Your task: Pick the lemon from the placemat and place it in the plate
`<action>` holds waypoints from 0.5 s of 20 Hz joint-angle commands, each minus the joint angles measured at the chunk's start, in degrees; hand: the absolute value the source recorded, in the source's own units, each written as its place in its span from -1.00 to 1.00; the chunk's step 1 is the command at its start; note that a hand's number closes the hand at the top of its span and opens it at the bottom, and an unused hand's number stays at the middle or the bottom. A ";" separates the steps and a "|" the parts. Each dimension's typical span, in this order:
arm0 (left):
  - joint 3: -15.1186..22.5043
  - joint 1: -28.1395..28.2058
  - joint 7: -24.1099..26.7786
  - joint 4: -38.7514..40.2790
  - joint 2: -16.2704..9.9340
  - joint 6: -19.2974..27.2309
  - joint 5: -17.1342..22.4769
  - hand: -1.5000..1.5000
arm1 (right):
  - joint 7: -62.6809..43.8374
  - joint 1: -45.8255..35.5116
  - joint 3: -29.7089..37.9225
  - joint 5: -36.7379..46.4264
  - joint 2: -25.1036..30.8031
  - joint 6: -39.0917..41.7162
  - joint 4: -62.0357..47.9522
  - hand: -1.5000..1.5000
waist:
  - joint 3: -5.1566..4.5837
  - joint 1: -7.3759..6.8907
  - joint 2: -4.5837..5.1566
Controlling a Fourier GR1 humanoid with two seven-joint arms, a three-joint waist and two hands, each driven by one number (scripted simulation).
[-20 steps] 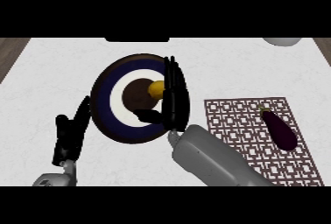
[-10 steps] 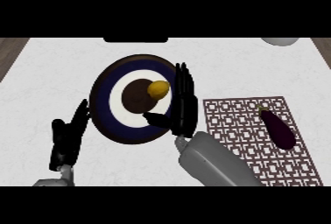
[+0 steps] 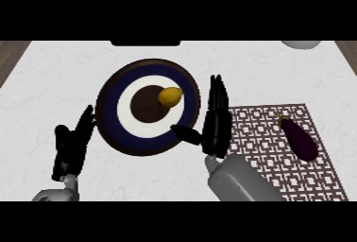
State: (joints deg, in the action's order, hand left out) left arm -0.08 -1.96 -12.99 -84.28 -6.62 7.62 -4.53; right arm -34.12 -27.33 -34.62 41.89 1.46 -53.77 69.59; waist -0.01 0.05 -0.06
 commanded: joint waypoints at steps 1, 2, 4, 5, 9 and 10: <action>0.53 0.34 -0.15 -0.80 1.03 1.24 -1.46 0.00 | 6.13 4.59 3.68 -2.76 3.36 1.75 5.45 -1.00 | 0.02 -0.07 0.03; 0.06 -0.74 1.57 2.50 1.99 0.84 -0.63 0.00 | 2.02 7.41 2.62 3.51 0.71 3.15 8.09 -1.00 | 0.00 0.09 0.00; -0.96 0.18 0.05 -0.42 0.34 -0.61 -0.09 0.00 | 4.02 8.36 5.39 2.81 1.47 5.68 9.80 -1.00 | 0.01 -0.04 0.01; 1.37 2.04 -1.58 -3.36 1.93 1.01 -1.84 0.00 | 2.17 8.65 5.73 6.29 -1.31 3.19 8.48 -1.00 | 0.01 -0.09 -0.01; -0.95 0.56 -1.99 -2.99 -0.32 -0.80 -0.79 0.00 | 2.17 8.78 9.88 7.69 0.03 4.22 9.43 -1.00 | 0.01 -0.08 0.01; -0.29 1.41 -1.96 -3.33 0.38 -1.22 -0.60 0.00 | 3.73 13.82 8.65 6.26 1.12 3.91 13.94 -1.00 | 0.01 0.00 -0.01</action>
State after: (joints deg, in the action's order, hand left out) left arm -0.31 -1.23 -14.12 -86.20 -6.09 7.14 -5.21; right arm -31.38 -17.97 -27.95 47.47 1.75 -50.76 78.81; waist 0.00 0.02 -0.06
